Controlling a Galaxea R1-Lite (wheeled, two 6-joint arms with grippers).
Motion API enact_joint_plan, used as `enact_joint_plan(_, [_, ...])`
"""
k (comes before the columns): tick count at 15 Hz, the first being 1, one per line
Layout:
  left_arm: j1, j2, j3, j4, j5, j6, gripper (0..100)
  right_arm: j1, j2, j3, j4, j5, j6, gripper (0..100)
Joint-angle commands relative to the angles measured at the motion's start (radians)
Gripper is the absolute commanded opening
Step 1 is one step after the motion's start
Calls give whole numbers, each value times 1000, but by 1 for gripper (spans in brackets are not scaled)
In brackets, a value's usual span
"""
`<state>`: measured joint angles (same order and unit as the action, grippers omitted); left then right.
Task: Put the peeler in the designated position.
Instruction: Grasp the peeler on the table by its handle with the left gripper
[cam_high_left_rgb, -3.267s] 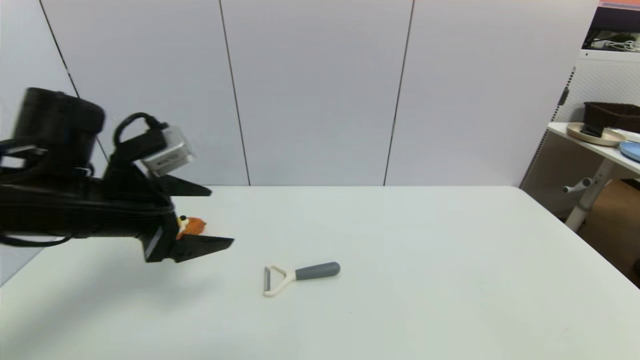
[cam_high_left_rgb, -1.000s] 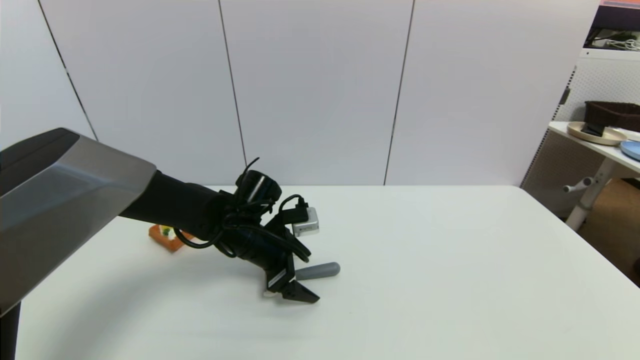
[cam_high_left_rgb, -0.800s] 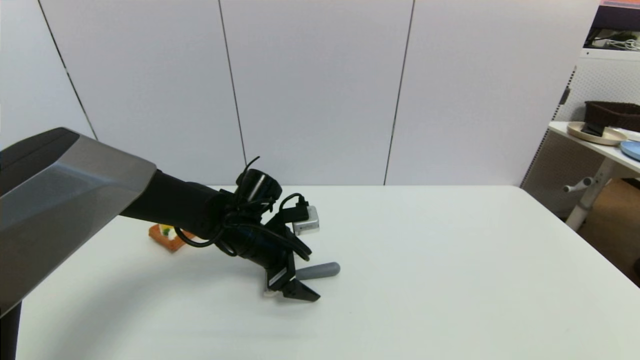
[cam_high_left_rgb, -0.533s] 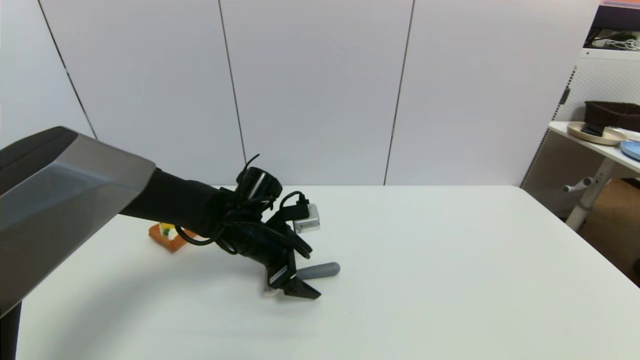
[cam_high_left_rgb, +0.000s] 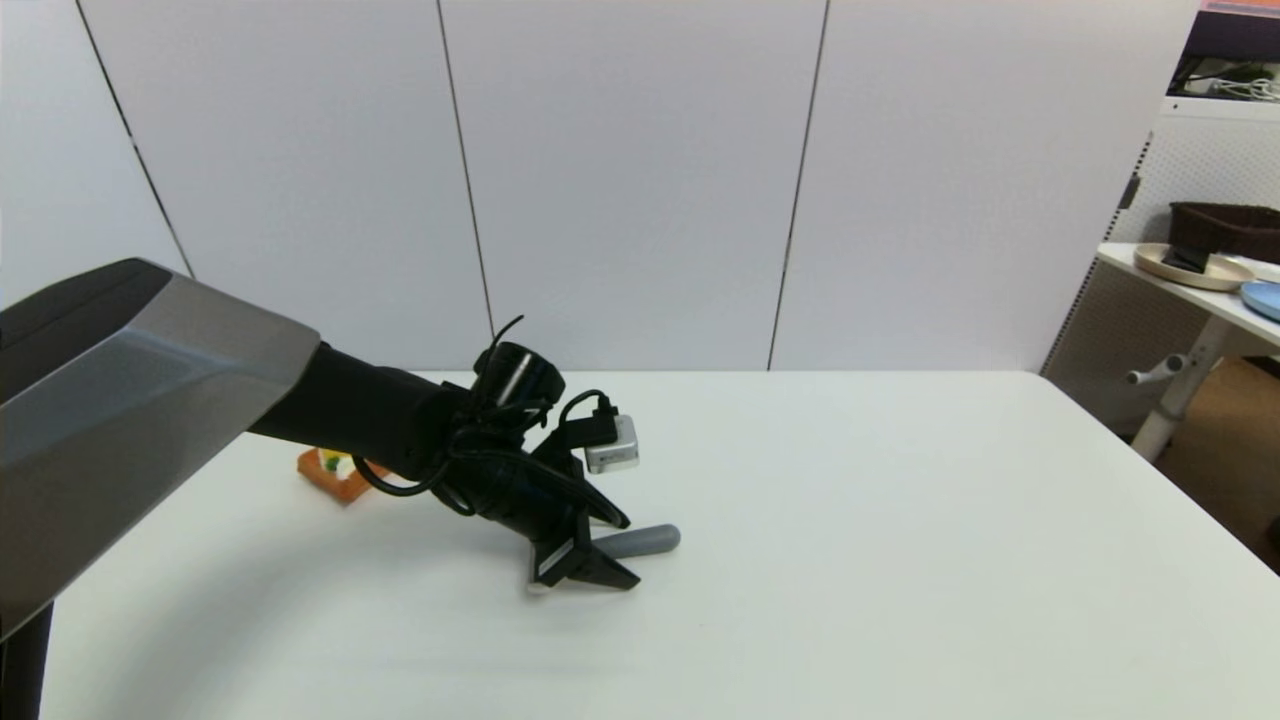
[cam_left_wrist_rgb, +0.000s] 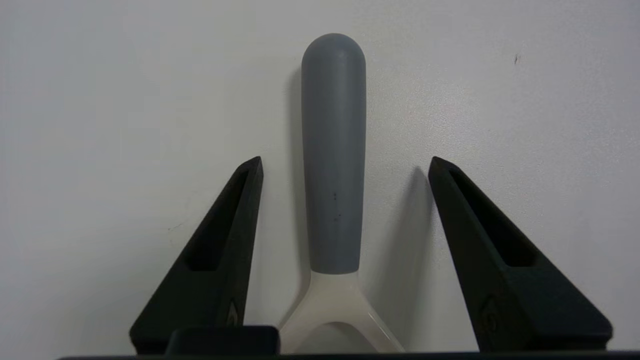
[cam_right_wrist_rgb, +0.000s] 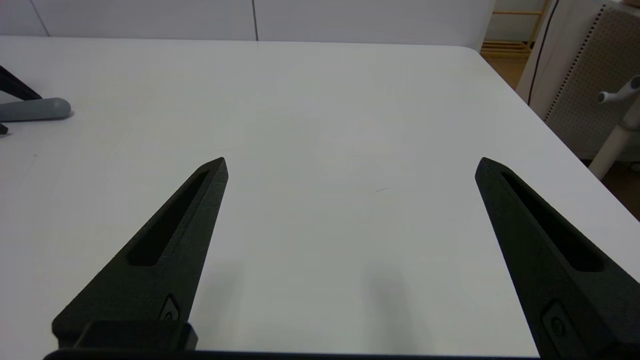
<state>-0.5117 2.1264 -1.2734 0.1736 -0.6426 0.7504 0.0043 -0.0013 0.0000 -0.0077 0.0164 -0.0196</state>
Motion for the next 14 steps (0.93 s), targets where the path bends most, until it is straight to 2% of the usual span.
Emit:
enact_joint_plan(1, [-1,-3,0,1,-11,6,0,0,0,0,-2,0,0,100])
enact_joint_plan(9, [16,-89,0,38,1,10,0,0,0,0,0,0,0,100])
enact_joint_plan(12, [110,-212,-6,139,43,26,0,0,0,0,-2,0,0,100])
enact_joint_plan(14, [200,-273,-7,149,67,27,0,0,0,0,-2,0,0,100])
